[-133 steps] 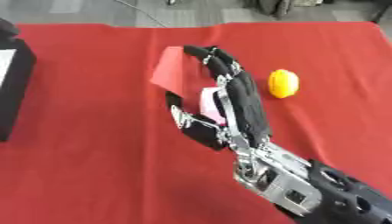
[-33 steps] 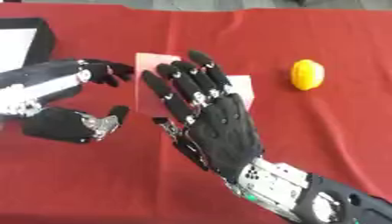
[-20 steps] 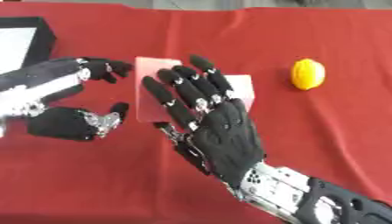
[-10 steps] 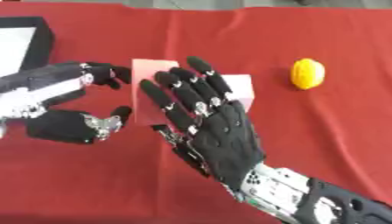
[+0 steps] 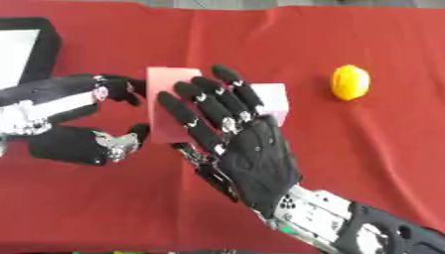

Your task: Pick up the objects with one hand, pass them to the other hand, and then place them into the box on the other side of the table.

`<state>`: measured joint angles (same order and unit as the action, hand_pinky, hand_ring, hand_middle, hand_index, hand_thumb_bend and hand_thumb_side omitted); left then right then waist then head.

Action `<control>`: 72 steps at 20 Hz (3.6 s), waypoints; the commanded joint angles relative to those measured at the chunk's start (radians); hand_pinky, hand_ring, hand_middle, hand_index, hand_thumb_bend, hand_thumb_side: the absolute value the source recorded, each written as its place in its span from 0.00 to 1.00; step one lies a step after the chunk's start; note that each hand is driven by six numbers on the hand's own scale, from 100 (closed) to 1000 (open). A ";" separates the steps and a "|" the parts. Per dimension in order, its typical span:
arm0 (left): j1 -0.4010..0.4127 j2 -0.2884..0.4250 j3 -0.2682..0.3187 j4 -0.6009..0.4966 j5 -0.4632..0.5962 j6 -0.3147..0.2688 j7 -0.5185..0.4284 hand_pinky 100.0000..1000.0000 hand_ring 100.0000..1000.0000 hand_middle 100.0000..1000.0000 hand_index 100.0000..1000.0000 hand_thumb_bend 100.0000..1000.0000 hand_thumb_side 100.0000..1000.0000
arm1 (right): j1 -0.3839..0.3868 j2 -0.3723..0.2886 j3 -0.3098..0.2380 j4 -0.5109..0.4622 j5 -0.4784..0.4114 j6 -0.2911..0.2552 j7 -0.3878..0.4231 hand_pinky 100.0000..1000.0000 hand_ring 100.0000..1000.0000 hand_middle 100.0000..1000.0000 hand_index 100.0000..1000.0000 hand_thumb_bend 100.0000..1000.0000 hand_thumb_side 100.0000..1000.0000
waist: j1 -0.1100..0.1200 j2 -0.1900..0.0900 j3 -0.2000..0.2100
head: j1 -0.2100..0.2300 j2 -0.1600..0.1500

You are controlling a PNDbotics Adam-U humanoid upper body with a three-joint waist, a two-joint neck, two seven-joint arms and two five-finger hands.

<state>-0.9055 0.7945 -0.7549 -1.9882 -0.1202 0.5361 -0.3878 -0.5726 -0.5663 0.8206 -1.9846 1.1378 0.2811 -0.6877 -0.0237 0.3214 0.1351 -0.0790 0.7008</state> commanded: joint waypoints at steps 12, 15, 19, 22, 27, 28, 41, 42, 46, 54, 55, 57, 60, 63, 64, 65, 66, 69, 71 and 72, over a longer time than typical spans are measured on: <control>-0.029 0.007 0.000 -0.012 0.013 -0.069 -0.070 0.93 0.87 0.87 0.99 0.00 0.95 | -0.016 -0.005 -0.012 -0.015 -0.020 -0.001 0.016 0.76 0.56 0.42 0.61 0.00 0.00 | 0.002 -0.018 0.003 | 0.006 0.001; -0.032 0.006 0.001 -0.012 0.007 -0.085 -0.086 0.93 0.87 0.87 0.99 0.00 0.96 | -0.017 -0.004 -0.013 -0.015 -0.026 0.000 0.019 0.76 0.56 0.42 0.61 0.00 0.00 | 0.001 -0.018 0.003 | 0.006 0.001; -0.029 0.007 0.000 -0.012 0.001 -0.102 -0.104 0.93 0.88 0.87 0.99 0.00 0.98 | -0.017 -0.003 -0.018 -0.015 -0.037 0.006 0.026 0.75 0.56 0.42 0.61 0.00 0.00 | 0.002 -0.017 0.002 | 0.007 0.001; -0.027 0.008 -0.001 -0.012 0.000 -0.118 -0.121 0.94 0.88 0.87 0.99 0.00 1.00 | -0.017 -0.002 -0.020 -0.015 -0.052 0.012 0.032 0.73 0.56 0.41 0.60 0.00 0.00 | 0.003 -0.017 0.001 | 0.007 0.001; -0.027 0.006 -0.002 -0.012 0.004 -0.143 -0.149 0.94 0.89 0.88 0.99 0.02 1.00 | -0.021 0.001 -0.025 -0.015 -0.067 0.006 0.041 0.73 0.56 0.42 0.61 0.00 0.00 | 0.003 -0.016 -0.001 | 0.006 0.002; -0.027 0.006 -0.002 -0.012 0.004 -0.145 -0.155 0.94 0.89 0.88 0.99 0.02 1.00 | -0.023 0.002 -0.028 -0.015 -0.069 0.004 0.042 0.73 0.56 0.42 0.61 0.00 0.00 | 0.003 -0.016 -0.001 | 0.007 0.002; -0.039 -0.015 0.006 -0.012 0.053 -0.119 -0.183 0.94 0.88 0.88 0.99 0.10 1.00 | -0.037 0.009 -0.028 -0.015 -0.049 -0.027 0.081 0.75 0.54 0.42 0.62 0.01 0.00 | 0.002 -0.013 -0.001 | 0.006 0.007; -0.041 -0.017 0.005 -0.012 0.057 -0.117 -0.182 0.94 0.88 0.88 0.99 0.10 1.00 | -0.038 0.010 -0.027 -0.015 -0.048 -0.028 0.086 0.75 0.54 0.43 0.62 0.01 0.00 | 0.002 -0.013 -0.001 | 0.007 0.008; -0.047 -0.025 0.002 -0.012 0.066 -0.105 -0.188 0.94 0.88 0.88 0.99 0.11 1.00 | -0.045 0.015 -0.025 -0.015 -0.048 -0.030 0.123 0.77 0.55 0.44 0.64 0.04 0.00 | 0.002 -0.010 0.000 | 0.006 0.009; -0.049 -0.035 0.002 -0.012 0.081 -0.112 -0.216 0.94 0.89 0.88 0.99 0.15 1.00 | -0.057 0.029 -0.031 -0.015 -0.070 -0.013 0.251 0.77 0.56 0.46 0.66 0.09 0.00 | 0.003 -0.006 0.001 | 0.005 0.013; -0.048 -0.034 0.003 -0.012 0.082 -0.114 -0.220 0.94 0.89 0.88 0.99 0.16 1.00 | -0.058 0.030 -0.033 -0.015 -0.074 -0.011 0.260 0.77 0.56 0.46 0.66 0.09 0.00 | 0.003 -0.005 0.001 | 0.004 0.013; -0.048 -0.035 0.003 -0.012 0.085 -0.120 -0.228 0.94 0.89 0.88 0.99 0.18 1.00 | -0.062 0.033 -0.034 -0.015 -0.081 -0.012 0.275 0.77 0.56 0.46 0.66 0.10 0.00 | 0.004 -0.005 0.001 | 0.004 0.013; -0.048 -0.035 0.007 -0.012 0.094 -0.136 -0.241 0.95 0.89 0.89 0.99 0.22 1.00 | -0.065 0.034 -0.036 -0.015 -0.089 -0.013 0.288 0.77 0.56 0.46 0.66 0.10 0.00 | 0.004 -0.005 0.002 | 0.002 0.012; -0.046 -0.033 0.012 -0.012 0.100 -0.155 -0.253 0.95 0.89 0.89 0.99 0.26 1.00 | -0.065 0.033 -0.039 -0.015 -0.098 -0.012 0.291 0.77 0.56 0.46 0.66 0.10 0.00 | 0.005 -0.007 0.003 | 0.001 0.010; -0.047 -0.034 0.014 -0.012 0.101 -0.159 -0.257 0.95 0.89 0.89 0.99 0.29 1.00 | -0.066 0.033 -0.039 -0.015 -0.100 -0.013 0.292 0.77 0.56 0.46 0.66 0.10 0.00 | 0.005 -0.007 0.003 | 0.001 0.009; -0.047 -0.035 0.014 -0.012 0.103 -0.162 -0.259 0.95 0.89 0.89 0.99 0.32 1.00 | -0.068 0.032 -0.040 -0.015 -0.102 -0.014 0.292 0.77 0.56 0.46 0.66 0.10 0.00 | 0.005 -0.007 0.003 | 0.000 0.009; -0.048 -0.036 0.015 -0.012 0.105 -0.166 -0.262 0.95 0.89 0.89 0.99 0.34 1.00 | -0.069 0.033 -0.040 -0.015 -0.103 -0.015 0.293 0.77 0.56 0.46 0.66 0.10 0.00 | 0.005 -0.007 0.003 | 0.000 0.009; -0.051 -0.039 0.016 -0.012 0.106 -0.171 -0.268 0.95 0.89 0.88 0.98 0.46 1.00 | -0.069 0.033 -0.040 -0.015 -0.107 -0.014 0.302 0.77 0.55 0.46 0.66 0.11 0.00 | 0.006 -0.007 0.004 | -0.002 0.008; -0.051 -0.041 0.016 -0.012 0.106 -0.171 -0.269 0.95 0.89 0.88 0.98 0.48 1.00 | -0.071 0.034 -0.041 -0.015 -0.109 -0.012 0.310 0.77 0.55 0.46 0.66 0.11 0.00 | 0.006 -0.007 0.004 | -0.004 0.008; -0.052 -0.042 0.016 -0.012 0.106 -0.170 -0.270 0.94 0.89 0.88 0.98 0.48 1.00 | -0.072 0.034 -0.041 -0.015 -0.109 -0.012 0.315 0.77 0.55 0.46 0.66 0.12 0.00 | 0.007 -0.007 0.004 | -0.004 0.008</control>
<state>-0.9316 0.7992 -0.7330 -1.9412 -0.0519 0.3914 -0.6452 -0.6253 -0.5410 0.7893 -2.0158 1.0397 0.2664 -0.3900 -0.0204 0.3328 0.1374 -0.0813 0.7106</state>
